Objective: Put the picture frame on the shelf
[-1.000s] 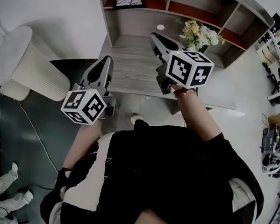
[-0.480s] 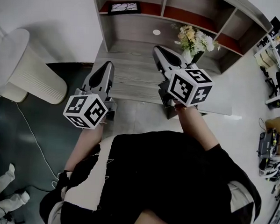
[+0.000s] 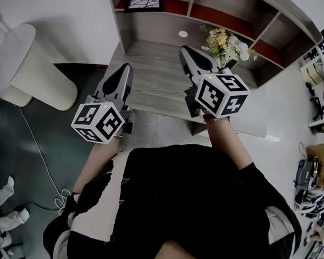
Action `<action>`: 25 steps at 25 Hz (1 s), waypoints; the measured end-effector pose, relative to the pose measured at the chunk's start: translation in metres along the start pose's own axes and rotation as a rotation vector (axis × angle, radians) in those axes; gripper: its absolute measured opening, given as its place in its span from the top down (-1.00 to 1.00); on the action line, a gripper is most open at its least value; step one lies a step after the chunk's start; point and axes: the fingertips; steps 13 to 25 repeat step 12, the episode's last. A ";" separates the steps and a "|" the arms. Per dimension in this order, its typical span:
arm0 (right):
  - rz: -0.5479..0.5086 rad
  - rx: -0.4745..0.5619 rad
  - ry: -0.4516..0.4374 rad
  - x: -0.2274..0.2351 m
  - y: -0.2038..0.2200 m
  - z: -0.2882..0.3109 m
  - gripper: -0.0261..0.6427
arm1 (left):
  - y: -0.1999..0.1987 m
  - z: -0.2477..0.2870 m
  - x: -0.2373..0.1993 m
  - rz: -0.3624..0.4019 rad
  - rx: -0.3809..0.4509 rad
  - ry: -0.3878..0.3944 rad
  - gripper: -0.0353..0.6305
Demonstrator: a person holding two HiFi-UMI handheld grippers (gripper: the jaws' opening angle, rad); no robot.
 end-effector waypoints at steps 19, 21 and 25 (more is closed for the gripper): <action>-0.017 0.003 -0.003 0.013 -0.004 -0.002 0.91 | 0.000 0.002 0.004 0.015 0.014 -0.024 0.86; -0.017 0.003 -0.003 0.013 -0.004 -0.002 0.91 | 0.000 0.002 0.004 0.015 0.014 -0.024 0.86; -0.017 0.003 -0.003 0.013 -0.004 -0.002 0.91 | 0.000 0.002 0.004 0.015 0.014 -0.024 0.86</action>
Point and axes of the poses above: the fingertips, and each gripper's own axes: z forward along the fingers, x to its right, y out of its underside, and after that the axes turned 11 degrees about -y, right-handed
